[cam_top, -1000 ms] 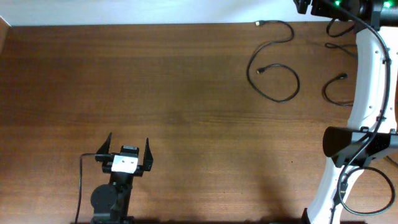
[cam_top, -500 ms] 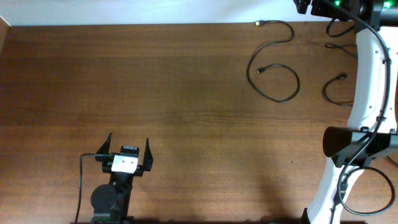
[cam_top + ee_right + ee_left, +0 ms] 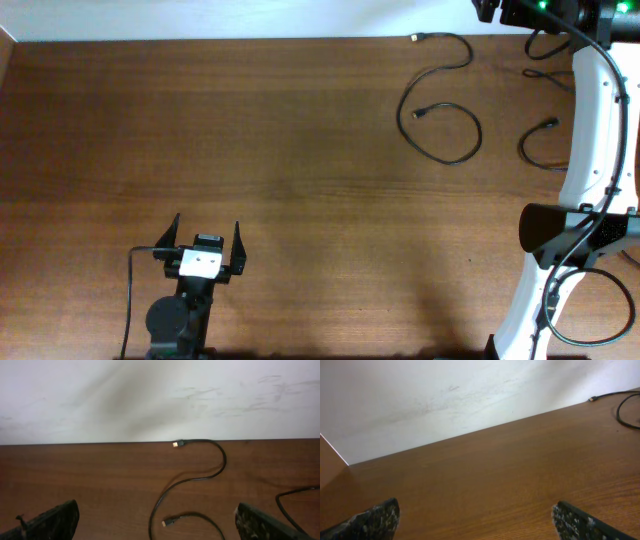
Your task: Untangle cables
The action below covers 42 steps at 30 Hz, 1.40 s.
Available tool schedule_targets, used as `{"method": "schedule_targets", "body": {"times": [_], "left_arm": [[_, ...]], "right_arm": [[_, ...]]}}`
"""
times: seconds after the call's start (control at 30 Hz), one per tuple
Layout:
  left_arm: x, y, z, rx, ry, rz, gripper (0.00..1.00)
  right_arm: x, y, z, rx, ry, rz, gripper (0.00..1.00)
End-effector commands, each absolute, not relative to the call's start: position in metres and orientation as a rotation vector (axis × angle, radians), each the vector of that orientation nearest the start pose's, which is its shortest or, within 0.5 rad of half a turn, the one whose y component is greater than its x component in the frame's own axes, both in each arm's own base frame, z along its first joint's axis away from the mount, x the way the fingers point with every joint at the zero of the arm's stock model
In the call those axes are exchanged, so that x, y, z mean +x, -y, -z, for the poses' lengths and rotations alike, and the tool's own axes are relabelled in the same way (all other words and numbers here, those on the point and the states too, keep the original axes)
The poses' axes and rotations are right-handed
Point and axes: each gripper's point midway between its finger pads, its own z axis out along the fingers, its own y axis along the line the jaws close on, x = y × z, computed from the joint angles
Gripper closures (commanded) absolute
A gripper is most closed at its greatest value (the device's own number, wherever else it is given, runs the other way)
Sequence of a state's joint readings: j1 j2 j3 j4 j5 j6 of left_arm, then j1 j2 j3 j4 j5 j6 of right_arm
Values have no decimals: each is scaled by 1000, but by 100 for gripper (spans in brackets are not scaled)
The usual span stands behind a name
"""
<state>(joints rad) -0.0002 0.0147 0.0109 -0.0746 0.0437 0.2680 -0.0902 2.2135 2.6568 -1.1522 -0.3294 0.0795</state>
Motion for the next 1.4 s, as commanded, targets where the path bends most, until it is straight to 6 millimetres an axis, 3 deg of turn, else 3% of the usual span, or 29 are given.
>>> {"method": "schedule_targets", "body": {"times": [0.0,0.3,0.47,0.63,0.77,0.97,1.23,1.37], "left_arm": [[246,4,-156,229,-1637,-173,1],[246,4,-156,229,-1637,-173,1],[246,4,-156,229,-1637,-173,1],[246,4,-156,229,-1637,-173,1],[246,4,-156,229,-1637,-173,1],[246,4,-156,229,-1637,-172,1],[246,4,-156,229,-1637,-173,1],[246,4,-156,229,-1637,-173,1]], "right_arm": [[556,-7,-328,23,-2268,-368,1],[556,-7,-327,23,-2268,-367,1],[559,10,-325,75,-2272,-252,1],[551,10,-345,70,-2237,-245,1],[526,17,-379,93,-2194,-179,1],[487,26,-413,132,-2167,-94,1],[453,25,-448,130,-2093,-80,1],[437,24,-453,125,-2050,-79,1]]}}
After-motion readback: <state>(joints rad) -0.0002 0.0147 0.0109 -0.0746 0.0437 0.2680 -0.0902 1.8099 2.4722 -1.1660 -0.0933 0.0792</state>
